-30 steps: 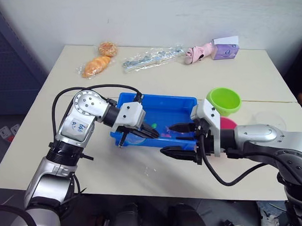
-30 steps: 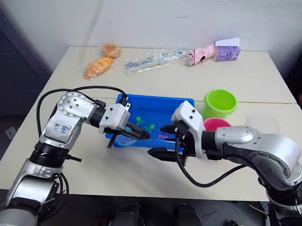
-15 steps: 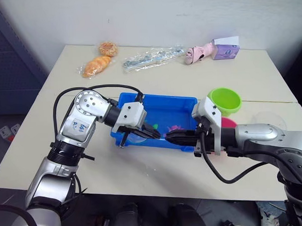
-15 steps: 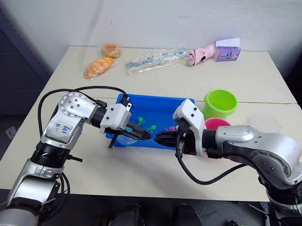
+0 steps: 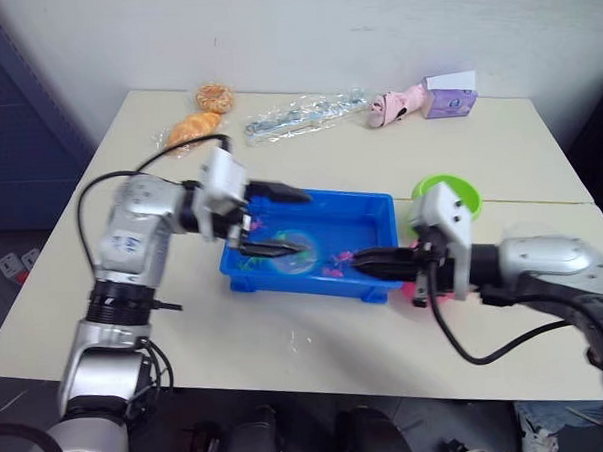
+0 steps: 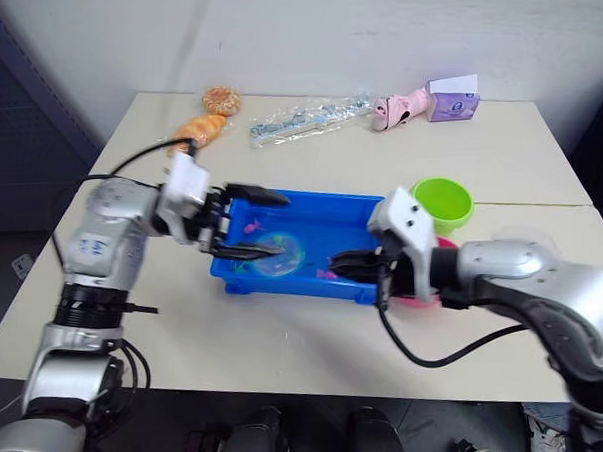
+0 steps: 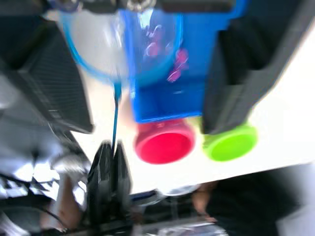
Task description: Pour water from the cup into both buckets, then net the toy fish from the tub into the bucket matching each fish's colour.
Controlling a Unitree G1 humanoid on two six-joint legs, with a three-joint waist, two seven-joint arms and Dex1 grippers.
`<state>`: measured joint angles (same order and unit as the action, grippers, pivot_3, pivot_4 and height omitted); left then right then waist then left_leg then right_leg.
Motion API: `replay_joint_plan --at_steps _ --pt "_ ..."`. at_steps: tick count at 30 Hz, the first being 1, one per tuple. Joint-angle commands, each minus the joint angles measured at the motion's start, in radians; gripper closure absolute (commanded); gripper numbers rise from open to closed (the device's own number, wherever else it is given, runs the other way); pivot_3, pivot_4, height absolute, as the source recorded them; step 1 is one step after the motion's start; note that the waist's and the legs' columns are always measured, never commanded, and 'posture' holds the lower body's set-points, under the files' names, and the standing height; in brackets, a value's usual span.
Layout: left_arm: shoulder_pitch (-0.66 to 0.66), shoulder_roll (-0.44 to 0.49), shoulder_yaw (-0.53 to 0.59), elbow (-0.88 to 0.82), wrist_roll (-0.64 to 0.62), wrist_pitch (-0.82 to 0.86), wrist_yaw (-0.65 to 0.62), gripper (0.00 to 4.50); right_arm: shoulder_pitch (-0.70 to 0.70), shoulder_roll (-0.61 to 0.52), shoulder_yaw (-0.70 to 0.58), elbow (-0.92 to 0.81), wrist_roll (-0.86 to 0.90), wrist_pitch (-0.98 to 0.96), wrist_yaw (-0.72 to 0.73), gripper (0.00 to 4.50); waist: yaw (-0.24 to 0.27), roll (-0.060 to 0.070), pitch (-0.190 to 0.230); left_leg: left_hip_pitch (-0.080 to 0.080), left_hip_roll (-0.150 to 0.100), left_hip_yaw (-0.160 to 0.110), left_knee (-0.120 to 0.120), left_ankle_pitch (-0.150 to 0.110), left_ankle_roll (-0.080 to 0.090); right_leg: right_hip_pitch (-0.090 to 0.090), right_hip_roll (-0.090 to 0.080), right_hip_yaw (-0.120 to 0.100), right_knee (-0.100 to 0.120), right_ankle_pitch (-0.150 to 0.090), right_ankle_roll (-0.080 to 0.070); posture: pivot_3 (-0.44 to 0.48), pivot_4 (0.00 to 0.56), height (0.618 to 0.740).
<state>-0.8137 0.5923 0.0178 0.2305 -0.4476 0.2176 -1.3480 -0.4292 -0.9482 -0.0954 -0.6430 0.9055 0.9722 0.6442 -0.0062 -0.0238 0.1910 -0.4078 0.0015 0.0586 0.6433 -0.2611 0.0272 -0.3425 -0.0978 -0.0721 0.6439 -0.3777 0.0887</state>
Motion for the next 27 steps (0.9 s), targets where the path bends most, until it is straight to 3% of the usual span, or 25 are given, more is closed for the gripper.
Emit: replay_joint_plan --at_steps 1,4,8,14,27 --pt "0.004 0.034 0.047 0.019 -0.018 0.010 0.008 0.03 0.019 -0.073 -0.045 -0.006 -0.087 -0.091 0.080 4.50 0.001 0.000 0.000 0.000 0.000 0.000 0.000 0.000 0.000 0.000 0.000 0.000 0.000 0.000 0.000 0.000 0.150 0.740" --pt "0.070 0.062 0.050 0.034 0.017 -0.022 0.007 0.03 0.044 -0.169 -0.022 0.042 -0.237 -0.200 0.149 4.50 0.004 0.000 0.000 0.000 -0.001 0.000 0.000 -0.001 0.001 0.001 -0.001 0.000 0.000 0.000 0.000 0.000 0.150 0.740" --pt "0.164 0.046 0.037 -0.010 0.021 -0.027 0.031 0.03 0.023 -0.217 0.072 0.129 -0.433 -0.345 0.183 4.50 0.003 0.000 0.000 0.000 -0.002 0.000 0.001 -0.001 0.002 0.001 -0.002 0.000 -0.001 0.000 0.000 0.000 0.150 0.740" --pt "0.243 0.017 0.003 -0.082 0.013 -0.004 0.055 0.03 -0.098 -0.214 0.254 0.261 -0.717 -0.495 0.223 4.50 0.001 0.002 0.001 0.000 -0.002 0.000 0.001 -0.001 0.001 0.000 -0.002 0.001 0.000 0.000 0.000 0.000 0.150 0.740" --pt "0.264 -0.033 -0.019 -0.096 0.012 0.008 0.089 0.03 -0.357 -0.128 0.519 0.374 -1.062 -0.486 0.409 4.50 0.000 0.005 0.003 0.000 -0.001 0.001 0.002 -0.001 0.000 -0.001 -0.002 0.000 0.001 0.000 0.000 0.000 0.150 0.740"
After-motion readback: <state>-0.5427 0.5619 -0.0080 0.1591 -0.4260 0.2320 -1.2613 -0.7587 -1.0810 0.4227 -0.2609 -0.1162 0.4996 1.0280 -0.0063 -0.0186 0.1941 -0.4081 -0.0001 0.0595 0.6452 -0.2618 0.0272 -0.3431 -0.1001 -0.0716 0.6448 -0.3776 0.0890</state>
